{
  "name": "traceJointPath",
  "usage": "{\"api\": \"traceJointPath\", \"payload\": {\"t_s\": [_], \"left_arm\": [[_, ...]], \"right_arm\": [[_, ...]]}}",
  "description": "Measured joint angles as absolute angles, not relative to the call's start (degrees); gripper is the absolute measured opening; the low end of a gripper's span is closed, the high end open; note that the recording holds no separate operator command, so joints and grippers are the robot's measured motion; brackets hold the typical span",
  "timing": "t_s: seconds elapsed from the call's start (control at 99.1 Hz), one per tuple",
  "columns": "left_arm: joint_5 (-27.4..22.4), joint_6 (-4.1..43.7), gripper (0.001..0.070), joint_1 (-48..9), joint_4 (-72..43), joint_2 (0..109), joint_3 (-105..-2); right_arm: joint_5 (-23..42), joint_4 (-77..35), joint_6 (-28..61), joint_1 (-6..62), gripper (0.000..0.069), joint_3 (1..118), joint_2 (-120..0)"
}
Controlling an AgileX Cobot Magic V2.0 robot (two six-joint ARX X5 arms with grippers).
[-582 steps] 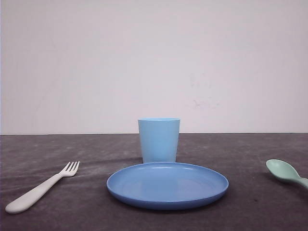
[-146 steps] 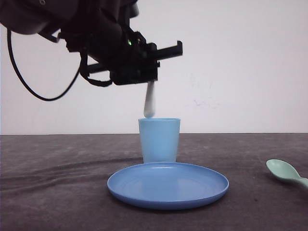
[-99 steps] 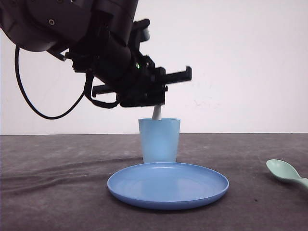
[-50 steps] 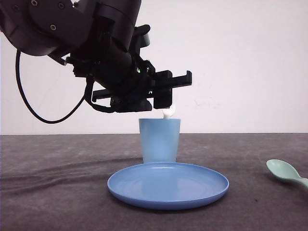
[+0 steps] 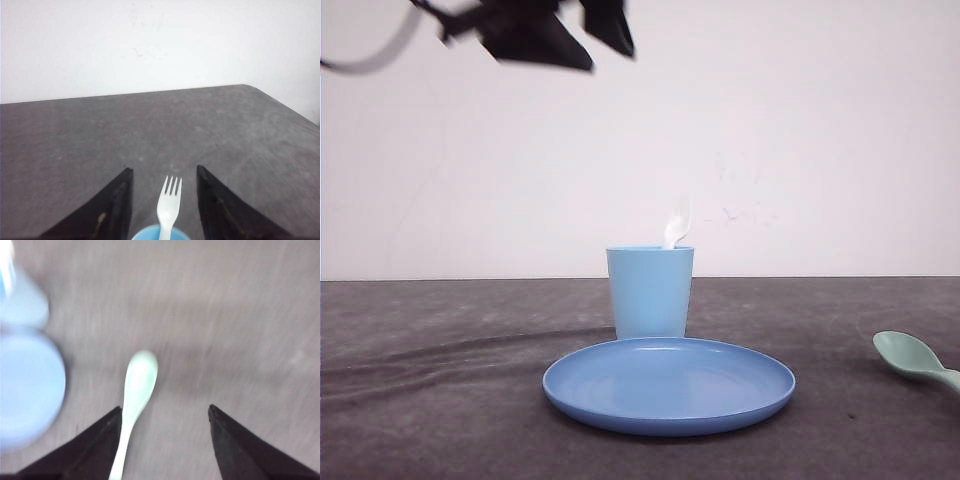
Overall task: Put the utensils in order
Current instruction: 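Open the left gripper and raise it away from the cup, then lower the right gripper onto the mint-green spoon and grasp it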
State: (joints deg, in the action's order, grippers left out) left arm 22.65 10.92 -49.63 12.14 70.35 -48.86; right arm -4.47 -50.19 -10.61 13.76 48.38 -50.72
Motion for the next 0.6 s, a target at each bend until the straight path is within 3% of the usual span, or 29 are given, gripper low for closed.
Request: {"api": "traceJointPath", "payload": {"t_s": [0.293,0.595], "left_arm": [[22.59,12.23,0.0230,-50.35,-9.76,52.36,-48.86],[22.55,13.15,0.0229,-50.46,-19.94,45.01,-48.86]], "right_arm": [[-4.43,-50.63,-14.96,19.27,0.0342,45.45,-55.81],[-1.04,-42.54,-22.87,23.92,0.0342,37.12,-56.38]]}}
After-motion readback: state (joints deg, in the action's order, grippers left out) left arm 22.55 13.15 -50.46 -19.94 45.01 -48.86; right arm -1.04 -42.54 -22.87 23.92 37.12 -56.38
